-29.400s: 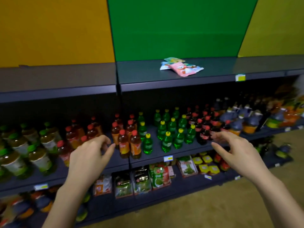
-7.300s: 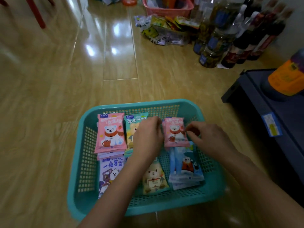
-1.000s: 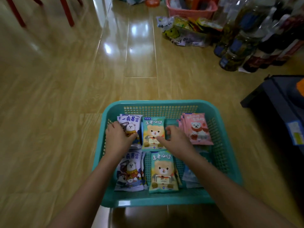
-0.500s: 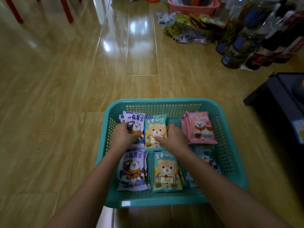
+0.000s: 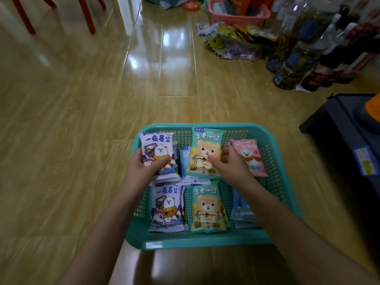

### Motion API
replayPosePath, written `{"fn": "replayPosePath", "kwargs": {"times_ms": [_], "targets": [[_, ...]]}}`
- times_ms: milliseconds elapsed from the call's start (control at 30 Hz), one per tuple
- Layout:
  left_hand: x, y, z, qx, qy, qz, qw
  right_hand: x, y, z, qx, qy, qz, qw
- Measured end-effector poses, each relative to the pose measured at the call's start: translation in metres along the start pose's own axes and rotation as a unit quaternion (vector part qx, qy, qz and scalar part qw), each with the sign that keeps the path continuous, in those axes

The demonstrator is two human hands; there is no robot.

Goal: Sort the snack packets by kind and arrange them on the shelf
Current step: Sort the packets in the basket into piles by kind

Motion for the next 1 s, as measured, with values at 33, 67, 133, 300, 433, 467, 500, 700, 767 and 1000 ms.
{"fn": "replayPosePath", "kwargs": {"times_ms": [33,67,133,300,433,467,500,700,767,1000], "targets": [[-0.004,0.002,0.003,-0.008,0.006,0.003,1.0,-0.004,-0.001,0.001,0.026,0.004,-0.005,1.0],[-0.008,0.004,0.005,-0.015,0.01,0.008,1.0,-0.008,-0.003,0.003,0.045,0.008,-0.009,0.999],[-0.016,0.01,0.009,-0.019,0.014,0.021,1.0,-0.017,-0.008,0.004,0.085,0.02,-0.021,0.996],[-0.036,0.028,0.014,-0.02,0.016,0.044,0.999,-0.038,-0.023,0.017,0.093,0.054,-0.017,0.994],[-0.049,0.04,0.015,-0.035,0.014,0.061,0.997,-0.055,-0.05,0.012,0.012,0.076,-0.041,0.996],[-0.051,0.042,0.015,-0.032,0.013,0.065,0.997,-0.058,-0.056,0.009,-0.03,0.074,-0.043,0.996],[-0.052,0.044,0.016,-0.029,0.011,0.069,0.997,-0.062,-0.063,0.005,-0.068,0.072,-0.044,0.994],[-0.055,0.056,0.018,-0.023,0.018,0.089,0.996,-0.07,-0.073,0.004,-0.223,0.037,-0.008,0.974],[-0.054,0.06,0.019,-0.017,0.018,0.101,0.995,-0.071,-0.068,0.006,-0.243,0.018,0.013,0.97],[-0.059,0.08,0.014,0.1,0.053,0.14,0.984,-0.068,-0.045,0.006,-0.257,0.007,0.072,0.964]]}}
Point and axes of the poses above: each hand's wrist, its own x-axis towards the middle knuckle, its own z-axis out of the back of the hand, y = z × x, the point moved 10 cm from there along x, towards the middle knuckle, and after that the axes turned 7 degrees about -y, right-handed, at the moved point
